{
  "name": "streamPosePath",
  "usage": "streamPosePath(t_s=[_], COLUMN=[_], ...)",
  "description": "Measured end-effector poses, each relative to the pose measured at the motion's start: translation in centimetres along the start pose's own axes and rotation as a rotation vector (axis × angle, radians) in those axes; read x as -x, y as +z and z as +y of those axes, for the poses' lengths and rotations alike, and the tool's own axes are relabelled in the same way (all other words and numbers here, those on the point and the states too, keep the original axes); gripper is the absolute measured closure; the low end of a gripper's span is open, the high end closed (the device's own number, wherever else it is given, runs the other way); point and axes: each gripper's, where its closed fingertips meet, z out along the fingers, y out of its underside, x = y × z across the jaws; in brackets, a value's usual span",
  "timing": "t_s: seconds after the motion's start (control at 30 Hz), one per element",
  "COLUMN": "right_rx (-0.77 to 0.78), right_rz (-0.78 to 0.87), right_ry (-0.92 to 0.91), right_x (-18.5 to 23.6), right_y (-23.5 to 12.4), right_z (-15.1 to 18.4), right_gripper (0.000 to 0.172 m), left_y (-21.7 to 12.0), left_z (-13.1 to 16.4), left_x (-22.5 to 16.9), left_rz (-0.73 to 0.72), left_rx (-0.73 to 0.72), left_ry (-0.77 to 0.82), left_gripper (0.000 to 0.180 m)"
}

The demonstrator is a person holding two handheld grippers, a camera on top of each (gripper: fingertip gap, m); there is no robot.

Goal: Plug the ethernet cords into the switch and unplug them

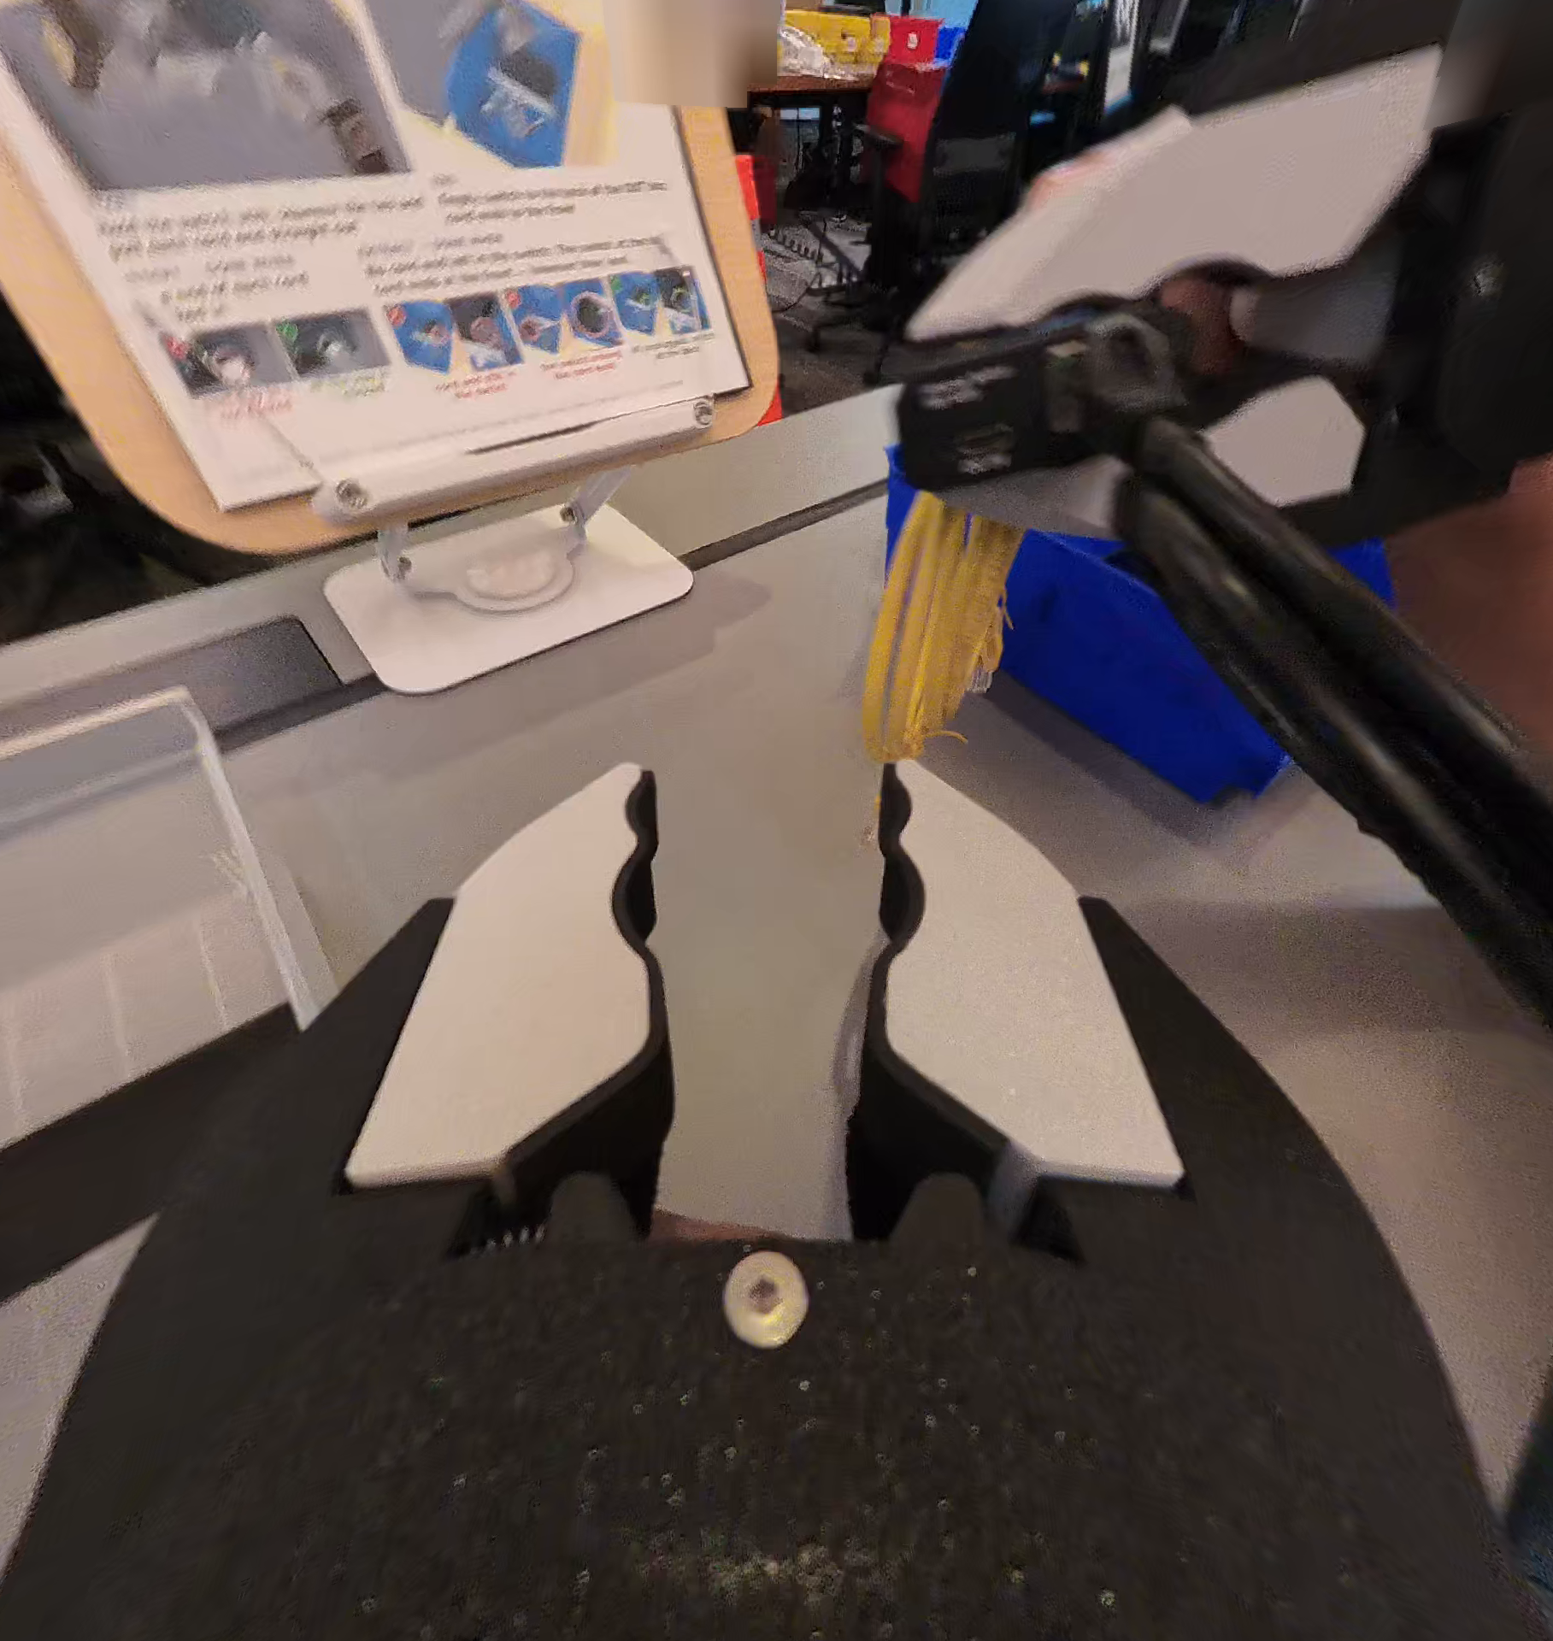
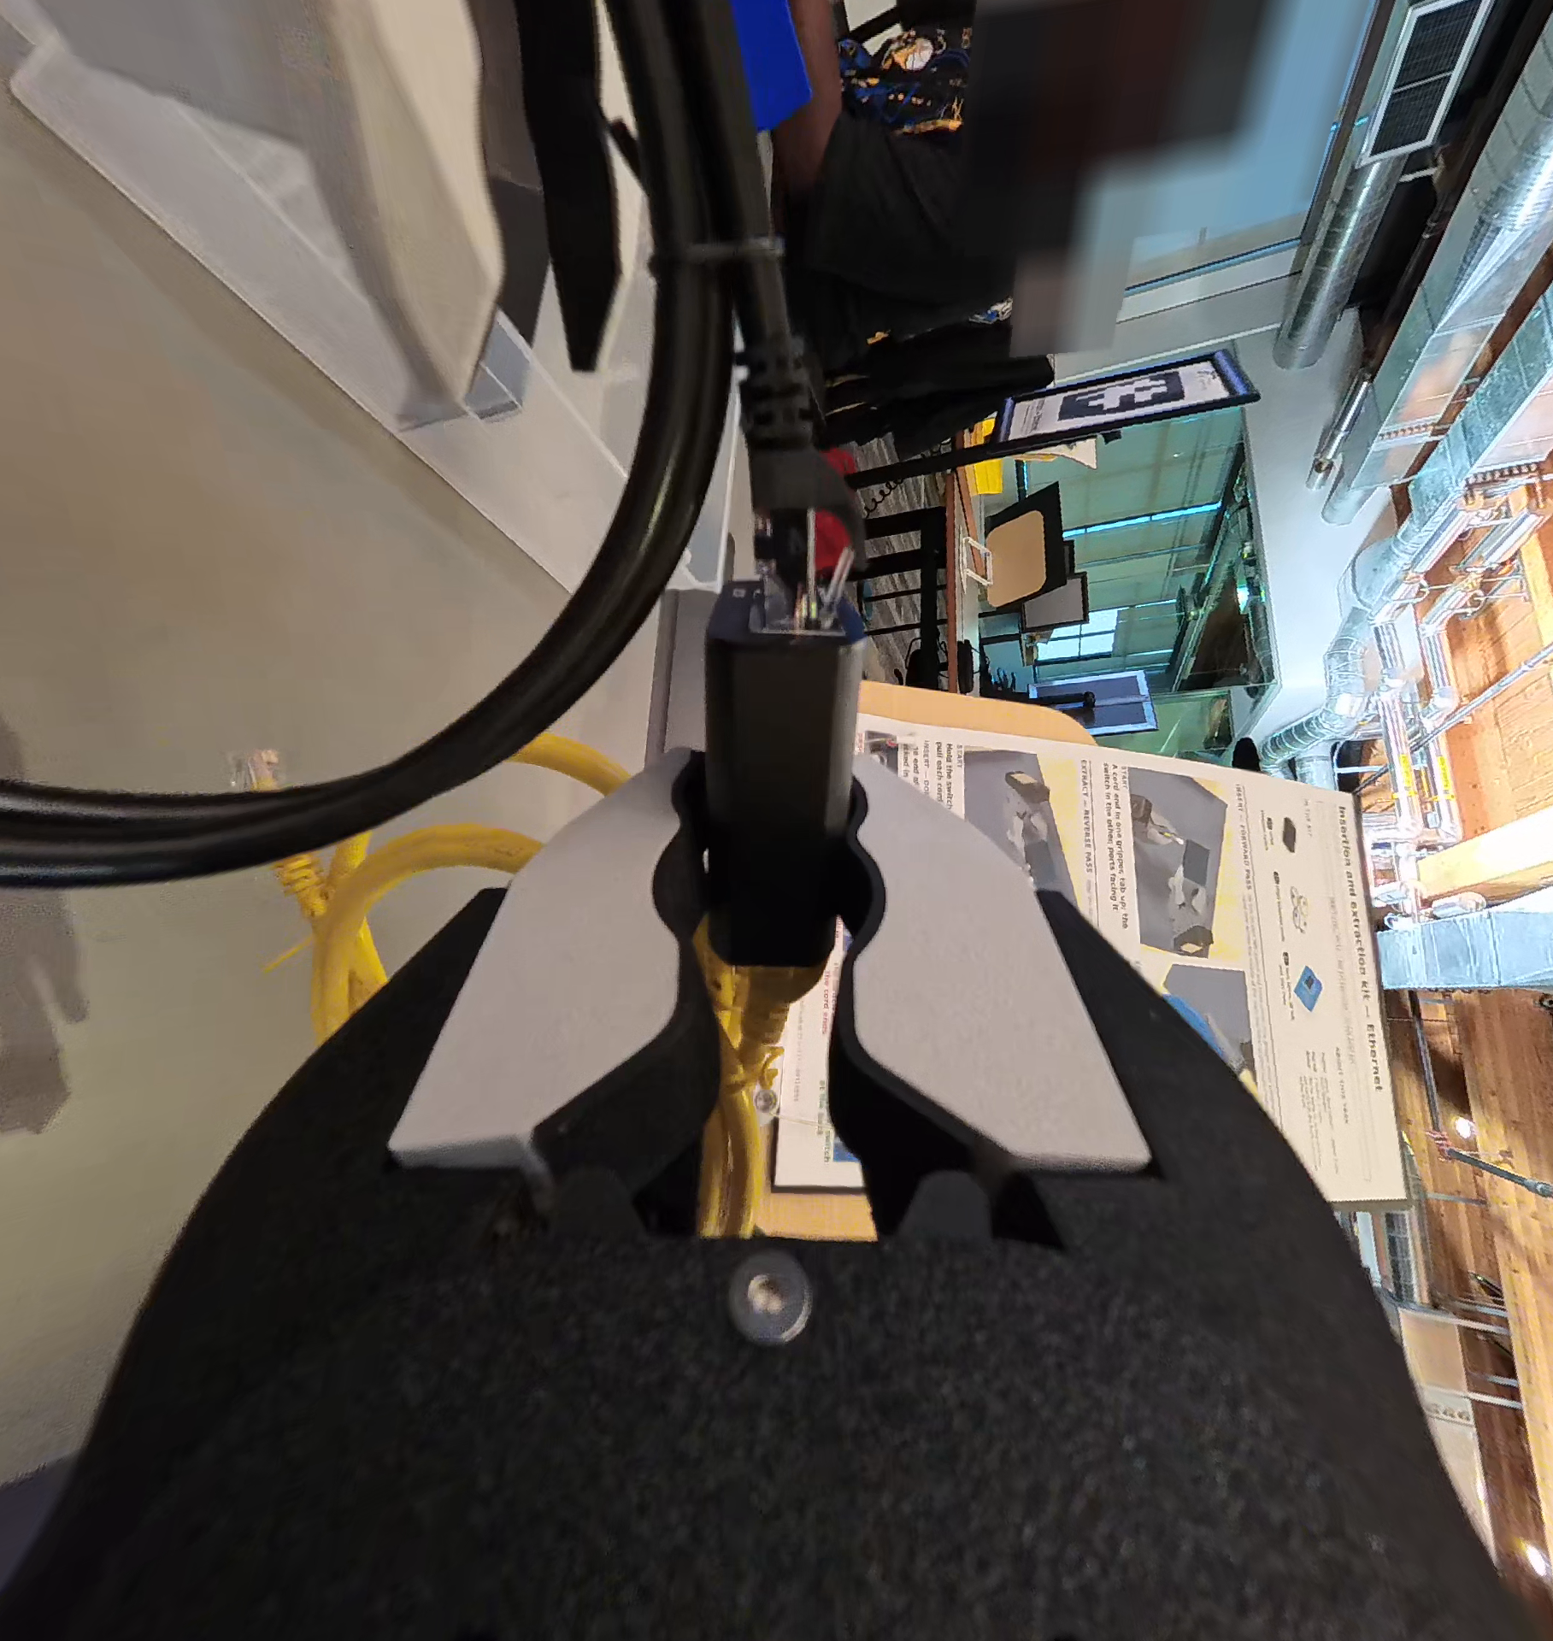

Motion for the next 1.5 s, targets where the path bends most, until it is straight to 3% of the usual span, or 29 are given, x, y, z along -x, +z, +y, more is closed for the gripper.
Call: streamPosePath(t_s=[0.17,0.3,0.47,0.73,0.93,1.1,1.5], right_rx=[0.023,0.038,0.022,-0.009,-0.031,-0.039,-0.070], right_rz=[-0.004,-0.010,-0.013,-0.011,0.001,0.005,0.006], right_ry=[-0.009,-0.023,-0.018,-0.025,-0.031,-0.028,-0.039], right_x=[0.2,0.5,0.6,0.6,0.3,0.1,0.3], right_y=[0.3,0.7,0.6,0.2,-0.2,-0.4,-0.7], right_z=[0.5,0.7,0.2,-0.8,-1.5,-1.5,-2.3], right_gripper=[0.146,0.146,0.147,0.146,0.147,0.147,0.147], left_y=[-3.1,-4.2,-3.3,-2.5,-1.8,-1.9,-2.5], left_z=[-4.5,-6.3,-5.6,-5.9,-5.3,-5.4,-5.4], left_x=[0.9,-2.0,-5.3,-6.4,-6.7,-6.6,-6.7], left_rz=[0.114,0.166,0.157,0.192,0.180,0.168,0.174], left_rx=[-0.155,-0.157,-0.070,-0.066,-0.016,-0.024,0.011], left_ry=[-0.221,-0.223,-0.158,-0.176,-0.189,-0.198,-0.163], left_gripper=[0.133,0.118,0.111,0.142,0.148,0.164,0.169])
